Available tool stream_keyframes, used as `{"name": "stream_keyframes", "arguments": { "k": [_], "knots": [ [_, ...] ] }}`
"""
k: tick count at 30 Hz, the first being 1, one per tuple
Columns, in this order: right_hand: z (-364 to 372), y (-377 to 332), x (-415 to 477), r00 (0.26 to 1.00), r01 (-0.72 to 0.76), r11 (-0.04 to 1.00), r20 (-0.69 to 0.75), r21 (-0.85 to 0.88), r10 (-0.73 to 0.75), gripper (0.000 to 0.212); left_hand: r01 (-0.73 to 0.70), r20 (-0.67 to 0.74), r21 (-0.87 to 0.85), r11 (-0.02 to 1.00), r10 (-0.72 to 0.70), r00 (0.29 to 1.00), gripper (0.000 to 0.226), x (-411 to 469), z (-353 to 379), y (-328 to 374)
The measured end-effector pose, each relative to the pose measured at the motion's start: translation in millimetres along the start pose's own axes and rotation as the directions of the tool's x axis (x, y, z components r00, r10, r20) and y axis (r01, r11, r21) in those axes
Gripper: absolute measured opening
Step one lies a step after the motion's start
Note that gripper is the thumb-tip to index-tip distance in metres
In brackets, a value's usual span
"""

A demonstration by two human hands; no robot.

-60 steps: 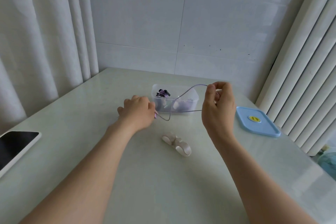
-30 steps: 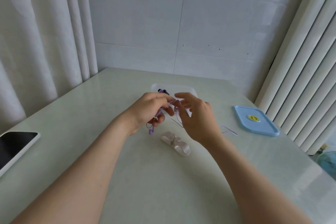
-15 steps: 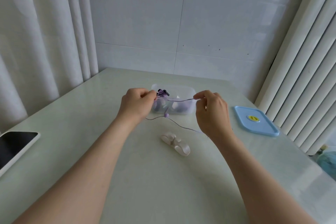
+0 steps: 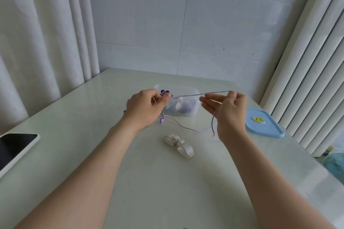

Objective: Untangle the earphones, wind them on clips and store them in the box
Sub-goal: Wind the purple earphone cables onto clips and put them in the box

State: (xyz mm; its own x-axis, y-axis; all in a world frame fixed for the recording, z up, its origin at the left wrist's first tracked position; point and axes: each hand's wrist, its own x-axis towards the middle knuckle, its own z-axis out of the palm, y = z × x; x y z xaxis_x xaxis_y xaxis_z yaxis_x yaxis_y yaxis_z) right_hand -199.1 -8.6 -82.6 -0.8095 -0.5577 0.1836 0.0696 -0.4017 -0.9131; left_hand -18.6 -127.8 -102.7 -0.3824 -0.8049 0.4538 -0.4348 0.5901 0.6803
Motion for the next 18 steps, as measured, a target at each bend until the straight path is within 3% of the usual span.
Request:
{"name": "stream_keyframes", "arguments": {
  "k": [2,5,9,14,18],
  "knots": [
    [4,-6,-4,0.995,-0.101,0.974,0.043,0.202,0.094,0.024,-0.040,0.040,-0.049,0.998,0.042,0.998,0.023,1,1,-1],
    [5,-7,-5,0.978,-0.205,0.911,0.098,0.359,0.182,0.038,-0.080,0.061,-0.146,0.986,0.090,0.994,0.003,3,1,-6],
    [5,-10,-7,0.964,-0.267,0.865,0.124,0.426,0.236,0.044,-0.061,0.130,-0.172,0.983,0.084,0.988,0.032,0,2,-6],
    [6,-12,-8,0.956,-0.293,0.835,0.139,0.466,0.258,0.046,-0.040,0.298,-0.206,0.978,0.102,0.949,0.017,-6,1,3],
    [5,-9,-4,0.960,-0.280,0.825,0.139,0.491,0.242,0.045,0.172,0.400,-0.313,0.934,-0.035,0.916,0.019,-12,-7,19]
  ]
}}
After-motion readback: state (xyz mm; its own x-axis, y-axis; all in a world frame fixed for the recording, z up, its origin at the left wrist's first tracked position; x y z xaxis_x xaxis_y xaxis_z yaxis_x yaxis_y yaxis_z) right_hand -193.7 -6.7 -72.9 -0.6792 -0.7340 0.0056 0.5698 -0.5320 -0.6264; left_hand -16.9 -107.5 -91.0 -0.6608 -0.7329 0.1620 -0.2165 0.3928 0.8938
